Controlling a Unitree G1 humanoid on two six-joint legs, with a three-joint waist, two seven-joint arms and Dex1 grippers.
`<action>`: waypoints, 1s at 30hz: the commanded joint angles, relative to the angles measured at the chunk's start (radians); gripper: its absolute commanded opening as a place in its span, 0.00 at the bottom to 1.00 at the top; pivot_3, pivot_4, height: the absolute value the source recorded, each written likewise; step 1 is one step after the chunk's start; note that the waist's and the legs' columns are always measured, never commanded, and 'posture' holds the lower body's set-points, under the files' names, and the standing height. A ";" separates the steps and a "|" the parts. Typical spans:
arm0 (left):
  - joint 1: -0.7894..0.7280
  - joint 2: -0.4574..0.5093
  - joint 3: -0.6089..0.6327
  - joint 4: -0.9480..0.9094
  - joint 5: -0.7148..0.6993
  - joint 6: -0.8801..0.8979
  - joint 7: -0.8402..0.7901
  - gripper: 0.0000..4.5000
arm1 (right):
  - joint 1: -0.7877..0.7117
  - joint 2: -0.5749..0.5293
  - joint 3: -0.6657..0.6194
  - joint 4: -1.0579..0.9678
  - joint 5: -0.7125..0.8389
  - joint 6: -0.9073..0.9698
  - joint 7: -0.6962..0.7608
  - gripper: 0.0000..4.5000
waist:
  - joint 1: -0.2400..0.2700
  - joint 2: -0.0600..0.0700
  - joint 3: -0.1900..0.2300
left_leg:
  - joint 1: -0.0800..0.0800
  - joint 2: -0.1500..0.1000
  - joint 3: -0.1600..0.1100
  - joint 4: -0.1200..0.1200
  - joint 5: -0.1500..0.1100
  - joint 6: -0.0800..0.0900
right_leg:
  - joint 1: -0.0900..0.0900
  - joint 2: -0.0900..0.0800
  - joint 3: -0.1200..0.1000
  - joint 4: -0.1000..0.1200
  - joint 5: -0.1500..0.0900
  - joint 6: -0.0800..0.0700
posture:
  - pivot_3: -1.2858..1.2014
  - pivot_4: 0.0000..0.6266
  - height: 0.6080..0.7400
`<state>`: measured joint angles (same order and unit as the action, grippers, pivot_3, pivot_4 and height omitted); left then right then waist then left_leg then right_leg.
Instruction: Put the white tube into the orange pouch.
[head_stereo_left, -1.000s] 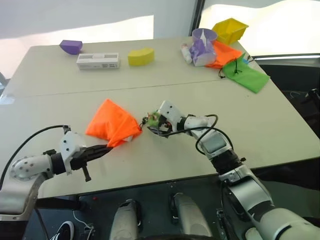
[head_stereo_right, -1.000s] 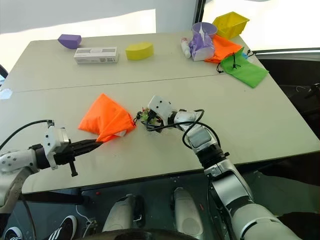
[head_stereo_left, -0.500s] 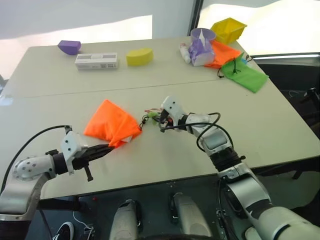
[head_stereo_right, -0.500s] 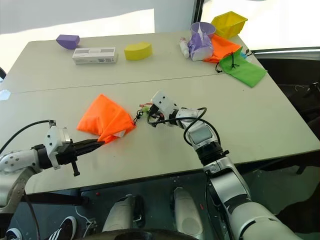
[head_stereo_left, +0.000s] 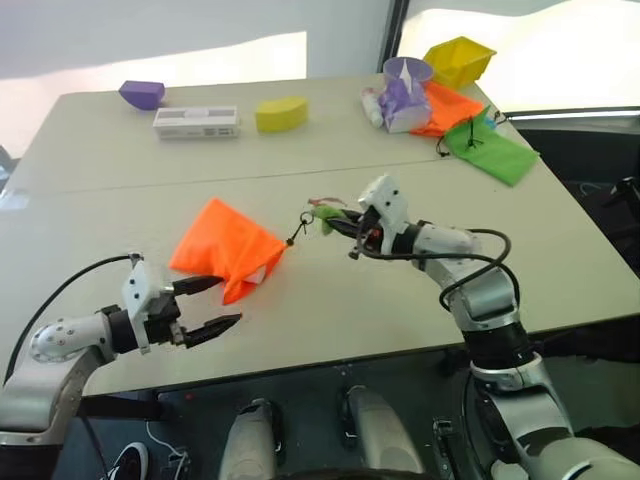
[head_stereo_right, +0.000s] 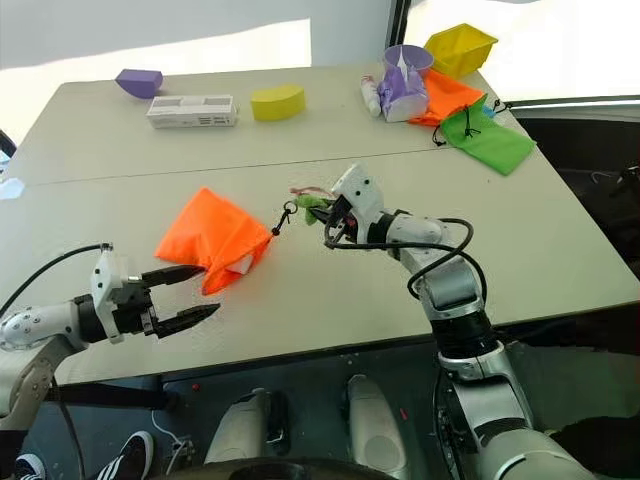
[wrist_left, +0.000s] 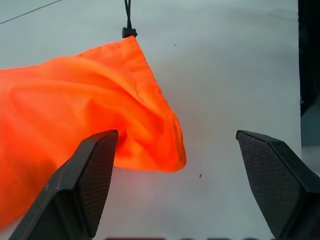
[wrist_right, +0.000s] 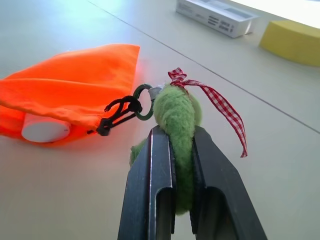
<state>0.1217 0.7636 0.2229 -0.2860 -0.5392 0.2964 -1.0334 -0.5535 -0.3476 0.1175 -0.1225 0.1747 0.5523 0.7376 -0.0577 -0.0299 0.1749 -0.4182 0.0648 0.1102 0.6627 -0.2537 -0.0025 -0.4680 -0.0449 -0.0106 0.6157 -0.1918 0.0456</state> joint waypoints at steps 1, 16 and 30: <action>-0.013 0.002 0.053 -0.058 -0.067 0.026 0.007 0.84 | 0.021 -0.052 -0.022 -0.064 0.017 -0.019 0.020 0.00 | 0.005 0.000 0.000 | 0.000 0.000 0.000 0.000 0.000 0.000 | 0.000 0.000 0.000 -0.001 0.000 0.000 | 0.52 0.24 1.00; -0.048 0.106 0.124 0.003 -0.083 0.060 -0.071 0.84 | 0.083 -0.074 0.033 -0.076 0.015 -0.025 0.014 0.00 | 0.014 0.000 0.000 | 0.000 -0.001 0.000 0.000 0.000 0.000 | 0.000 0.000 0.000 -0.001 0.000 0.000 | 0.52 0.24 1.00; -0.528 -0.213 -0.292 0.314 0.249 -0.196 0.056 0.84 | 0.039 -0.060 0.013 -0.034 0.006 -0.044 -0.053 0.00 | 0.042 -0.001 0.000 | 0.000 -0.004 0.004 0.002 0.001 0.000 | 0.002 0.002 0.000 -0.001 0.000 0.001 | 0.52 0.24 1.00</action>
<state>-0.3506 0.5722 -0.0631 -0.0181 -0.3229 0.1475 -0.9964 -0.4967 -0.4073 0.1469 -0.1293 0.1779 0.5230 0.6930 -0.0152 -0.0305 0.1746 -0.4184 0.0612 0.1144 0.6644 -0.2531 -0.0024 -0.4659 -0.0433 -0.0104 0.6149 -0.1919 0.0464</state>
